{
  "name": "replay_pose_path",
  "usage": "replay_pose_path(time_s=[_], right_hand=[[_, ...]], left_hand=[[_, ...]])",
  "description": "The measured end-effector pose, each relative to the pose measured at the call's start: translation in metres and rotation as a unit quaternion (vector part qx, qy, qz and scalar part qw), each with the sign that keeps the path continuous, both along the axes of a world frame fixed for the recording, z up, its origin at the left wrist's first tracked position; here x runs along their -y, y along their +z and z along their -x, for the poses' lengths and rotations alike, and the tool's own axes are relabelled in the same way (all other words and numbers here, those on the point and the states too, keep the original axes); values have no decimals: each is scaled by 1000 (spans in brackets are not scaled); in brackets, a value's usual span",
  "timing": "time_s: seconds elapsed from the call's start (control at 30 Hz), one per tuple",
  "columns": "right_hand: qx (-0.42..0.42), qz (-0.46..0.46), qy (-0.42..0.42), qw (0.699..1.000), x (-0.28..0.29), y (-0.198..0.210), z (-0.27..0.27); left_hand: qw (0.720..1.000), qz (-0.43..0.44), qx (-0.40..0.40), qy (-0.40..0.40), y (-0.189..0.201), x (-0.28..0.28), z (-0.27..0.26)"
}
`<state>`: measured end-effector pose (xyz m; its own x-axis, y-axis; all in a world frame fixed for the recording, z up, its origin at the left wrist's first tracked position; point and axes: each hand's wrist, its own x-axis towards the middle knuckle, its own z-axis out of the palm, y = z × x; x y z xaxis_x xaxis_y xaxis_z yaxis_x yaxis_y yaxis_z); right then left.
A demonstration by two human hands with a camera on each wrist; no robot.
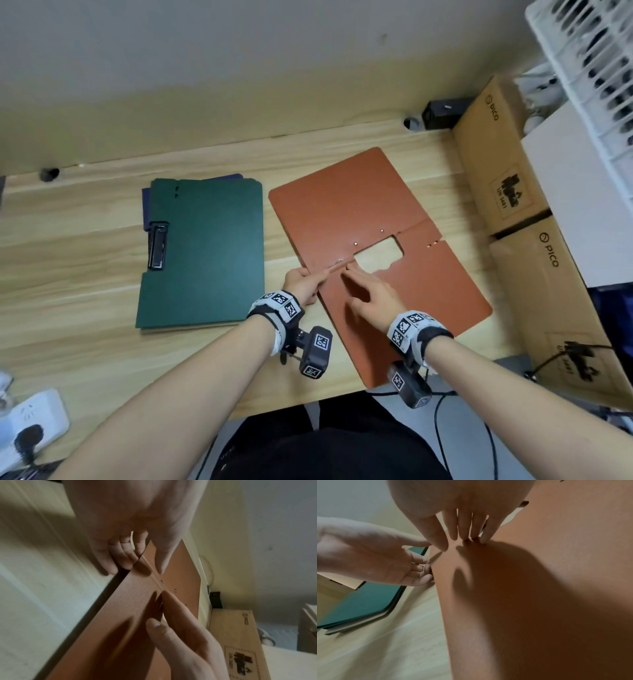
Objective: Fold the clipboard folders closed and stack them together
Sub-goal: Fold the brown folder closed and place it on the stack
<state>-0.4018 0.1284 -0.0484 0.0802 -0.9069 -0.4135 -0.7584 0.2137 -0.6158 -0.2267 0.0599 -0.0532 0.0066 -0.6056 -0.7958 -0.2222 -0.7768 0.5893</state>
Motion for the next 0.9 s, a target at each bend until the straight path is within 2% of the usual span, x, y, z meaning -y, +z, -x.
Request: replay_pose_path(time_s=[0.1, 0.2, 0.4, 0.53, 0.63, 0.73, 0.9], right_hand=[[-7, 35, 1, 999, 15, 11, 6], [-28, 71, 2, 997, 38, 30, 8], [-48, 163, 30, 985, 92, 96, 6], [-57, 237, 57, 968, 139, 151, -2], [-85, 328, 70, 938, 169, 199, -13], [-141, 428, 105, 886, 192, 242, -25], [-279, 468, 215, 811, 209, 289, -39]], left_hand=[[997, 57, 41, -23, 12, 12, -3], [989, 121, 76, -43, 41, 29, -9], [965, 232, 92, -79, 127, 80, -33], [935, 296, 135, -139, 182, 113, -53], [910, 347, 148, -174, 225, 125, -62], [880, 389, 180, -206, 253, 130, -69], [836, 443, 208, -249, 281, 126, -73]])
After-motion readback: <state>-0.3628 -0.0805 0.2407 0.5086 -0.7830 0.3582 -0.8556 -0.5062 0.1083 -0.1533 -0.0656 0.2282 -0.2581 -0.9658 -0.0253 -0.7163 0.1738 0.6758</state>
